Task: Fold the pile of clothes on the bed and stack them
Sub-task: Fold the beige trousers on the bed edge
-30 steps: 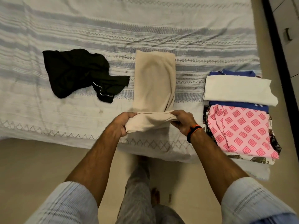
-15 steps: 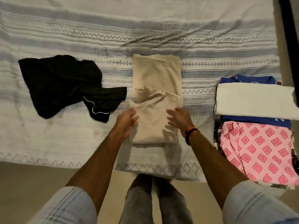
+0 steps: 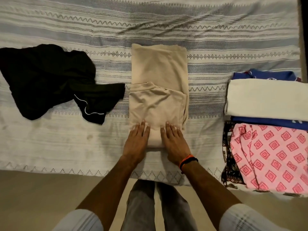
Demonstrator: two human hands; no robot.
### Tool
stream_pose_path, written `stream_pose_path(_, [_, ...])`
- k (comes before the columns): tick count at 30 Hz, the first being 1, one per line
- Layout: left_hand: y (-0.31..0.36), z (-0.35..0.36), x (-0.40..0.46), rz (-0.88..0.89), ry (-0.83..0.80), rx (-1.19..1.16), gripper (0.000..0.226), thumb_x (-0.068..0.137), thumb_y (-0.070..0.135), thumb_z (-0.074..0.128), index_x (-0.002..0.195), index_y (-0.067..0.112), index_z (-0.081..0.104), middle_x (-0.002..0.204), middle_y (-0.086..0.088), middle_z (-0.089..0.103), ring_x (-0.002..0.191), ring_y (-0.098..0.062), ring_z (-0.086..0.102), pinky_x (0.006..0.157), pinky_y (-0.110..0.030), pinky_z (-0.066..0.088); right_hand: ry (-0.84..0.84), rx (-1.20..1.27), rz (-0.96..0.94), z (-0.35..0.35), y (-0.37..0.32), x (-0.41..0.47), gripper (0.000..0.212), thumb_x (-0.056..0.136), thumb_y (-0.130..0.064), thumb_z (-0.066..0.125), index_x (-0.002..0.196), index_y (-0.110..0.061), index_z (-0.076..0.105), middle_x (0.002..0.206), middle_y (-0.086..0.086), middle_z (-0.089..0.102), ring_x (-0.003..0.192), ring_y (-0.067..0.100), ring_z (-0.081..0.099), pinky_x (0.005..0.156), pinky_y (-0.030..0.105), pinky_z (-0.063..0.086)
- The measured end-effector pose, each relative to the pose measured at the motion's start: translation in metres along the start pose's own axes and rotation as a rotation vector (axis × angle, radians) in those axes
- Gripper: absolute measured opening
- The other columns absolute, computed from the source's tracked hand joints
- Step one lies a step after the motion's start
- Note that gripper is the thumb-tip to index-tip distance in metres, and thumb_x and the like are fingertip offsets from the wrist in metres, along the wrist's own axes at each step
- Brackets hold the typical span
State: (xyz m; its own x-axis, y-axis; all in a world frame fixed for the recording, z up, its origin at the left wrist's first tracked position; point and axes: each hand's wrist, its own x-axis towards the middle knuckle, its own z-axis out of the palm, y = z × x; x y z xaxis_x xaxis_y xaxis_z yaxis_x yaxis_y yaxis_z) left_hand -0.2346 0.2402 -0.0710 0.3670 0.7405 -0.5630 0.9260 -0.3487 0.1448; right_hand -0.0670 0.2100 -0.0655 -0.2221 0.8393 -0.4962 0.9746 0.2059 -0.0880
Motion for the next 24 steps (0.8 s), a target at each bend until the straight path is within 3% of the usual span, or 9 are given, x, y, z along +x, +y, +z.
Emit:
stream_pose_path(3, [0.000, 0.000, -0.001, 0.010, -0.005, -0.006, 0.091, 0.091, 0.005, 0.058, 0.156, 0.012, -0.007, 0.162, -0.014, -0.016, 0.151, -0.032, -0.002, 0.121, -0.041, 0.011, 0.081, -0.033, -0.013, 0.008, 0.001, 0.002, 0.066, 0.083, 0.003, 0.038, 0.148, 0.004, 0.031, 0.153, 0.035, 0.024, 0.140, 0.049, 0.032, 0.116, 0.058, 0.026])
stream_pose_path(5, [-0.001, -0.003, -0.003, 0.021, -0.005, -0.001, 0.086, 0.093, 0.004, 0.055, 0.156, 0.012, -0.003, 0.163, -0.014, -0.011, 0.151, -0.031, 0.003, 0.118, -0.041, 0.022, 0.045, -0.028, -0.026, 0.005, 0.001, -0.001, 0.065, 0.087, 0.006, 0.023, 0.152, 0.005, 0.017, 0.157, 0.035, 0.012, 0.145, 0.048, 0.021, 0.120, 0.056, 0.017])
stream_pose_path(7, [-0.003, -0.007, -0.007, 0.034, -0.021, 0.020, 0.081, 0.095, 0.007, 0.055, 0.156, 0.013, 0.003, 0.163, -0.015, -0.003, 0.149, -0.030, 0.014, 0.113, -0.043, 0.032, -0.036, -0.033, -0.027, -0.003, 0.001, -0.004, 0.062, 0.095, 0.008, 0.027, 0.153, 0.003, 0.007, 0.159, 0.032, 0.005, 0.148, 0.044, 0.012, 0.122, 0.052, 0.012])
stream_pose_path(9, [-0.004, -0.014, -0.012, 0.061, -0.033, 0.061, 0.074, 0.096, 0.009, 0.053, 0.155, 0.014, 0.009, 0.163, -0.015, 0.006, 0.146, -0.030, 0.025, 0.108, -0.045, 0.040, -0.062, -0.026, -0.035, -0.017, 0.001, -0.009, 0.059, 0.097, 0.008, 0.030, 0.153, 0.003, 0.011, 0.159, 0.030, 0.011, 0.148, 0.042, 0.016, 0.122, 0.049, 0.015])
stream_pose_path(11, [-0.003, -0.020, -0.016, 0.071, -0.051, 0.091, 0.068, 0.096, 0.011, 0.053, 0.154, 0.017, 0.017, 0.162, -0.014, 0.016, 0.138, -0.030, 0.038, 0.103, -0.045, 0.045, -0.072, 0.016, -0.048, -0.027, 0.003, -0.013, 0.058, 0.094, 0.009, 0.036, 0.150, 0.003, 0.021, 0.156, 0.029, 0.023, 0.144, 0.039, 0.026, 0.119, 0.046, 0.024])
stream_pose_path(14, [0.001, -0.040, -0.031, 0.095, -0.085, 0.111, 0.059, 0.094, 0.010, 0.052, 0.148, 0.019, 0.030, 0.155, -0.010, 0.033, 0.124, -0.029, 0.052, 0.098, -0.043, 0.048, -0.077, 0.089, -0.050, -0.044, 0.003, -0.031, 0.046, 0.090, 0.006, 0.044, 0.136, -0.002, 0.042, 0.137, 0.021, 0.047, 0.122, 0.037, 0.050, 0.098, 0.043, 0.043])
stream_pose_path(18, [0.007, -0.064, -0.055, 0.129, -0.134, 0.138, 0.054, 0.093, 0.016, 0.056, 0.144, 0.024, 0.039, 0.137, -0.006, 0.052, 0.119, -0.025, 0.054, 0.098, -0.039, 0.046, -0.133, 0.138, -0.029, -0.064, 0.005, -0.056, 0.030, 0.087, 0.000, 0.051, 0.116, -0.008, 0.052, 0.117, 0.013, 0.059, 0.105, 0.033, 0.058, 0.083, 0.041, 0.046])
stream_pose_path(24, [0.021, -0.096, -0.089, 0.100, -0.160, 0.128, 0.052, 0.091, 0.020, 0.059, 0.141, 0.025, 0.046, 0.134, -0.008, 0.054, 0.119, -0.026, 0.052, 0.099, -0.038, 0.043, -0.168, 0.188, 0.009, -0.099, 0.006, -0.090, 0.034, 0.086, -0.014, 0.059, 0.120, -0.010, 0.058, 0.117, 0.016, 0.062, 0.107, 0.035, 0.058, 0.087, 0.040, 0.048])
